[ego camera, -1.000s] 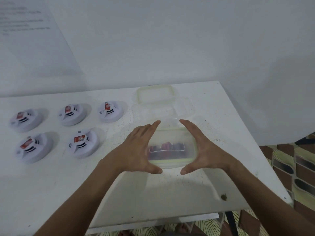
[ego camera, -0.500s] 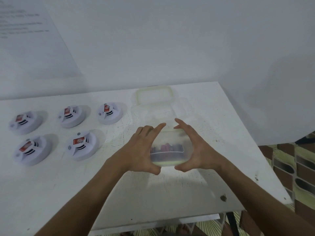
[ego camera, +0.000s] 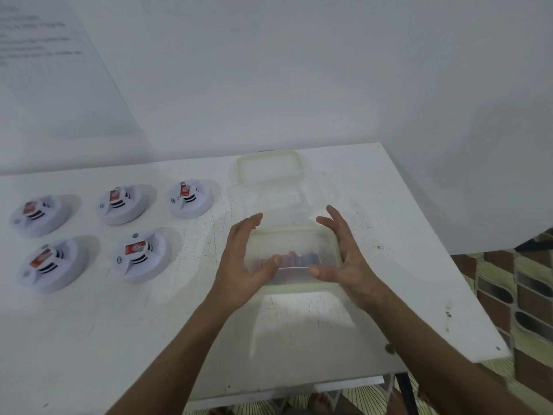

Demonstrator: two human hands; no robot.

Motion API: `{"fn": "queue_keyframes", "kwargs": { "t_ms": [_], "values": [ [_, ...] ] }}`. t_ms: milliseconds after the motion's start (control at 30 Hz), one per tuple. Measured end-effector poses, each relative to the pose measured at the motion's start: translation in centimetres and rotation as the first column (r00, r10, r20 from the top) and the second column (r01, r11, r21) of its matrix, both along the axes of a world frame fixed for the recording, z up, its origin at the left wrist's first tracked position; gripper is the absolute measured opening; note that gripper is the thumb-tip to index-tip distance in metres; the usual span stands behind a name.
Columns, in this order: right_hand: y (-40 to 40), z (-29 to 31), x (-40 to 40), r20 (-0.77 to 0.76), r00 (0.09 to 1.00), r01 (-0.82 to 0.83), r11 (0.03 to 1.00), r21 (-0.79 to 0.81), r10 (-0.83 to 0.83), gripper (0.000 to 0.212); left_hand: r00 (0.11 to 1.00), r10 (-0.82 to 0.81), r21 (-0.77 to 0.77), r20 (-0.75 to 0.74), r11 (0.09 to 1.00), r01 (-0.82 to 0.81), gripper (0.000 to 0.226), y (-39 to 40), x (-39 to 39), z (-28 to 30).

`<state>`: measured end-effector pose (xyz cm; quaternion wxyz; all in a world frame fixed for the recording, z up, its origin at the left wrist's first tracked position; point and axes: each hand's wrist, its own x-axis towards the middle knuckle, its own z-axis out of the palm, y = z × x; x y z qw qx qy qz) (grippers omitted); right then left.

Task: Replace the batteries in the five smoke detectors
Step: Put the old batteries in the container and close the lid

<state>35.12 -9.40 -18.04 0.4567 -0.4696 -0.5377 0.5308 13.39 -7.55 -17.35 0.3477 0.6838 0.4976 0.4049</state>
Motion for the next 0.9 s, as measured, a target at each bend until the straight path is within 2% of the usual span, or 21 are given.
{"fn": "queue_keyframes", "kwargs": {
  "t_ms": [67, 133, 300, 433, 567, 700, 900],
  "values": [
    [-0.1, -0.5, -0.5, -0.112, 0.993, 0.043, 0.997, -0.064, -0.050, 0.109, 0.999, 0.008, -0.002, 0.037, 1.000, -0.008, 0.069, 0.0, 0.0, -0.2],
    [-0.2, -0.7, -0.6, -0.136, 0.986, 0.083, 0.992, -0.092, -0.096, 0.107, 1.000, -0.004, -0.006, 0.023, 1.000, 0.004, 0.064, 0.1, 0.1, -0.2],
    [-0.2, 0.3, 0.0, 0.160, 0.987, 0.043, 0.998, -0.046, -0.035, 0.100, 0.993, -0.046, 0.010, -0.104, 0.999, 0.047, 0.054, 0.3, -0.2, 0.2],
    [0.3, 1.5, 0.3, 0.367, 0.929, 0.017, 0.997, 0.074, -0.043, 0.065, 0.979, 0.036, 0.084, -0.201, 0.996, -0.019, 0.046, 1.0, -0.7, 0.9],
    [2.3, 3.3, 1.2, 0.442, 0.882, 0.066, 0.971, 0.231, -0.166, 0.042, 0.970, 0.050, 0.130, -0.238, 0.991, -0.019, 0.036, 3.8, -1.6, 2.8],
    [8.2, 6.5, 1.2, 0.598, 0.781, -0.004, 0.955, 0.296, -0.183, 0.048, 0.950, 0.076, 0.130, -0.302, 0.991, -0.037, 0.039, 9.6, -1.8, 5.2],
    [19.0, 7.7, 0.1, 0.748, 0.659, -0.100, 0.978, 0.184, -0.073, 0.059, 0.868, 0.072, -0.025, -0.491, 0.995, -0.097, 0.050, 19.2, -1.0, 6.4]
  ]
}}
